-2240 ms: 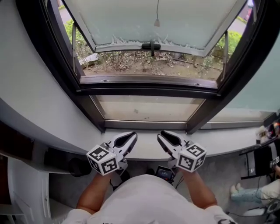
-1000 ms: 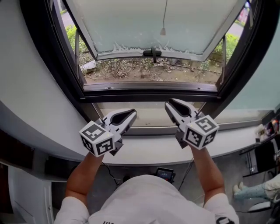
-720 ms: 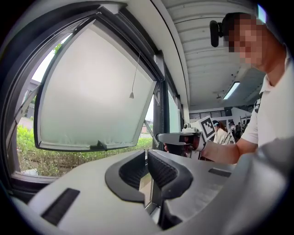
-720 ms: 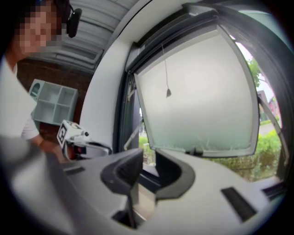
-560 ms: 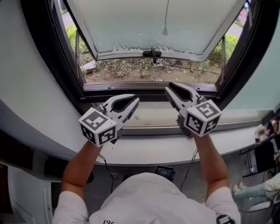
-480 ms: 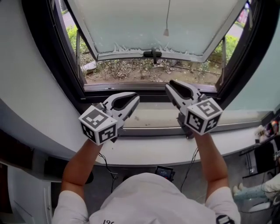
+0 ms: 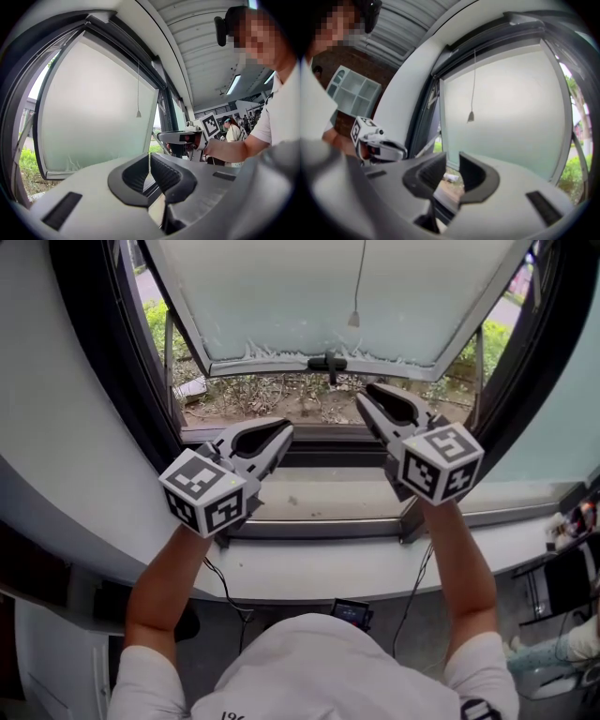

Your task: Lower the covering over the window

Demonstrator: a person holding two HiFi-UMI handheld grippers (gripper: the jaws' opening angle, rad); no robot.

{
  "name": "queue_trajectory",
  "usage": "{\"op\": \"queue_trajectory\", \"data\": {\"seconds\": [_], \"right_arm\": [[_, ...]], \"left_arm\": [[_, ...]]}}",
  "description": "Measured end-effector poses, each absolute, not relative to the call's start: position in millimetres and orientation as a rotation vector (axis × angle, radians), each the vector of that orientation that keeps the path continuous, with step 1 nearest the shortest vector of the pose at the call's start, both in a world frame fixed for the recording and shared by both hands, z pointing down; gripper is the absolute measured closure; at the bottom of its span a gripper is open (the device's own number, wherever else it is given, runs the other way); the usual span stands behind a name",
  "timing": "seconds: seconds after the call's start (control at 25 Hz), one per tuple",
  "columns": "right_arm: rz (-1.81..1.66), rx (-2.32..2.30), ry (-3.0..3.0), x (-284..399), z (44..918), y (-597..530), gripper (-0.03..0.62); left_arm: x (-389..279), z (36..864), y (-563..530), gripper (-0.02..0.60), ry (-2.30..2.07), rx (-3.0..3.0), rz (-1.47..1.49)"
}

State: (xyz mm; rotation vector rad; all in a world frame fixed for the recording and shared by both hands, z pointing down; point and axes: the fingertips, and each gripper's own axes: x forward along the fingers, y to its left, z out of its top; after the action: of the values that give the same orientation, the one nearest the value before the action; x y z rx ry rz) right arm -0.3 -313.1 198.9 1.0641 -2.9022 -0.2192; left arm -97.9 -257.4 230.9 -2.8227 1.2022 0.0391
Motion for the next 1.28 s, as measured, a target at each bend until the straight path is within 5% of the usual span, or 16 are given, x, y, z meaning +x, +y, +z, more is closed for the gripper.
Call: {"op": "queue_trajectory", "data": {"seconds": [0.64, 1.28], "right_arm": [[-0.527, 1.218, -2.864, -4, 93, -356, 0.49], [-0.494, 1.186, -2.764, -38, 79, -391, 0.48]], "left_arm": [[-100, 152, -297, 0.555, 1.212, -2.689, 0.062], [-97, 138, -302, 0.555, 1.216, -2.623, -0.007]]}}
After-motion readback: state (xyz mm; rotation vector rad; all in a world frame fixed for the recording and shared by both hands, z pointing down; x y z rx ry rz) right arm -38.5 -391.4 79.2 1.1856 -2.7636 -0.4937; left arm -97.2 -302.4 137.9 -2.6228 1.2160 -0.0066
